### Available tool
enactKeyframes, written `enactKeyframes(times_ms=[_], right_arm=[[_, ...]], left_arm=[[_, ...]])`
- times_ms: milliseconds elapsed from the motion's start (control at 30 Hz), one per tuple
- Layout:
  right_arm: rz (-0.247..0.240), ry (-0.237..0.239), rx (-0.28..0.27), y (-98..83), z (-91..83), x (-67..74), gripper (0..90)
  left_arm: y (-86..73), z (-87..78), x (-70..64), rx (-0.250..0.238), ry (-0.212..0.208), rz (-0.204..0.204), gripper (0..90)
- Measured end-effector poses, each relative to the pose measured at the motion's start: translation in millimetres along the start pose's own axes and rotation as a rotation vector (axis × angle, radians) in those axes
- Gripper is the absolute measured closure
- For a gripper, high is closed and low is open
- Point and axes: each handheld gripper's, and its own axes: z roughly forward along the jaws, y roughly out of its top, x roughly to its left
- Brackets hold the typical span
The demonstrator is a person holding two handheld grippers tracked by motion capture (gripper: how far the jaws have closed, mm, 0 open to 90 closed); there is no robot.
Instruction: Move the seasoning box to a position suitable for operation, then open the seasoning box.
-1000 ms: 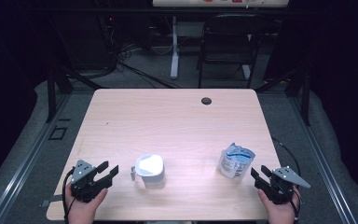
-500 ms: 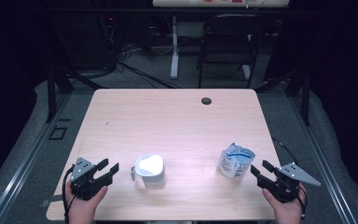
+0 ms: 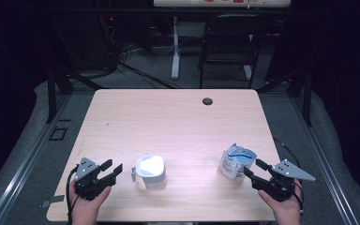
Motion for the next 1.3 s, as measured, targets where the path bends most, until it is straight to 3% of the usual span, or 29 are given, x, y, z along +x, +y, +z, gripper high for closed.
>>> enactKeyframes(times_ms=[300,400,433,467,500,767,1133,1300], right_arm=[[-0.035,0.04,0.028,0.9,18.8,6.6,38.9],[-0.038,0.035,0.031,1.3,20.8,8.3,45.2],[-0.049,0.024,0.031,1.6,21.6,10.4,53.8],[-0.049,0.024,0.031,1.6,21.6,10.4,53.8],[-0.035,0.006,0.03,1.9,20.5,10.4,61.2],[-0.039,0.029,0.029,-2.2,10.6,11.1,77.9],[-0.016,0.044,0.042,-2.8,7.1,19.5,84.5],[0.02,0.033,0.048,-1.4,8.9,25.4,85.6]], left_arm=[[-1.4,-4.3,2.0,-0.007,0.01,-0.012,52.3],[-0.8,-4.4,2.1,-0.012,0.012,-0.017,52.3],[0.1,-3.5,2.7,-0.011,0.012,-0.016,52.3],[0.1,-3.5,2.7,-0.011,0.012,-0.016,52.3],[0.5,-1.9,2.3,-0.008,0.009,-0.015,52.3],[0.5,1.0,1.2,-0.003,0.003,-0.009,52.3],[0.3,3.5,3.8,-0.001,0.004,-0.014,52.2],[0.4,3.1,4.7,-0.001,0.005,-0.016,52.2]])
